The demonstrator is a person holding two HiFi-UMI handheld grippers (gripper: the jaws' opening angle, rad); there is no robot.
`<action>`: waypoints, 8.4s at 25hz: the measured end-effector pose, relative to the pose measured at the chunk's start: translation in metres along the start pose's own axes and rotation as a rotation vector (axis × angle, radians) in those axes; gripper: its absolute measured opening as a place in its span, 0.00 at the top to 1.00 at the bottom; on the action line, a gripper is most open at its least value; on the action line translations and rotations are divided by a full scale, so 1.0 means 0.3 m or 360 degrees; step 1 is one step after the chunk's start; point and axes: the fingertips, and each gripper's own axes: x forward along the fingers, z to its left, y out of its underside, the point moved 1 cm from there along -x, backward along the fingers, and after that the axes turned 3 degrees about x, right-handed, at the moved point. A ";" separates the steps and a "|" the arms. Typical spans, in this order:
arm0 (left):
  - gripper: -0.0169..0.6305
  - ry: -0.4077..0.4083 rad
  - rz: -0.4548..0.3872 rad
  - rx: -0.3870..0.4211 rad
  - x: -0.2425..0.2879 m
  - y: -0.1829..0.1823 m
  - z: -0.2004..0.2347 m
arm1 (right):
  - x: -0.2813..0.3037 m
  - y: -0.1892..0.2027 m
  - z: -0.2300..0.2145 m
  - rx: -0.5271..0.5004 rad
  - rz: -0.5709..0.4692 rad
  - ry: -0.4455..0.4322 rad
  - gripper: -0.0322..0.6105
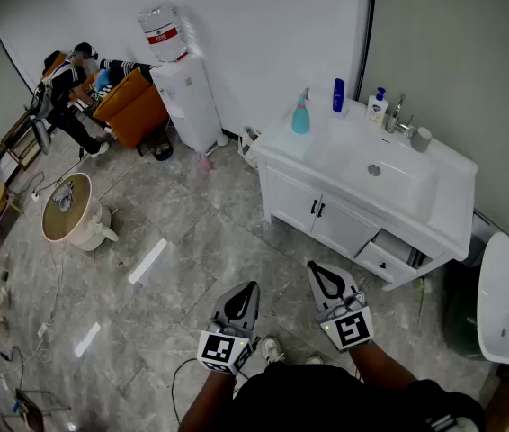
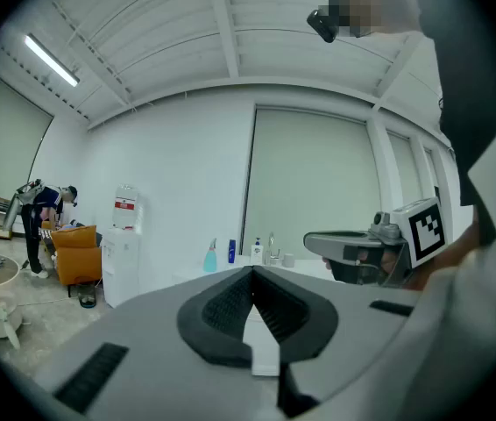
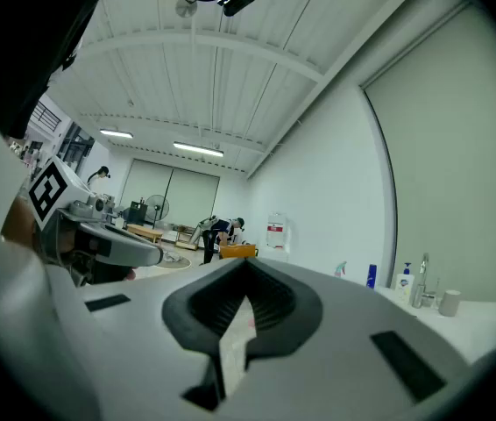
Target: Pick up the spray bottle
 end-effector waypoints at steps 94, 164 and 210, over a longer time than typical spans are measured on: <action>0.98 0.0090 0.0085 -0.0036 1.045 -0.049 0.840 | 1.136 0.210 -0.722 0.0111 -0.0019 0.0182 0.03; 0.98 0.1151 0.0195 0.0077 2.255 -0.174 1.270 | 1.755 0.704 -1.487 0.0508 0.0579 0.1334 0.13; 0.98 0.1284 0.0253 0.0054 2.312 -0.139 1.320 | 1.710 0.502 -1.547 0.0221 0.0504 0.1619 0.74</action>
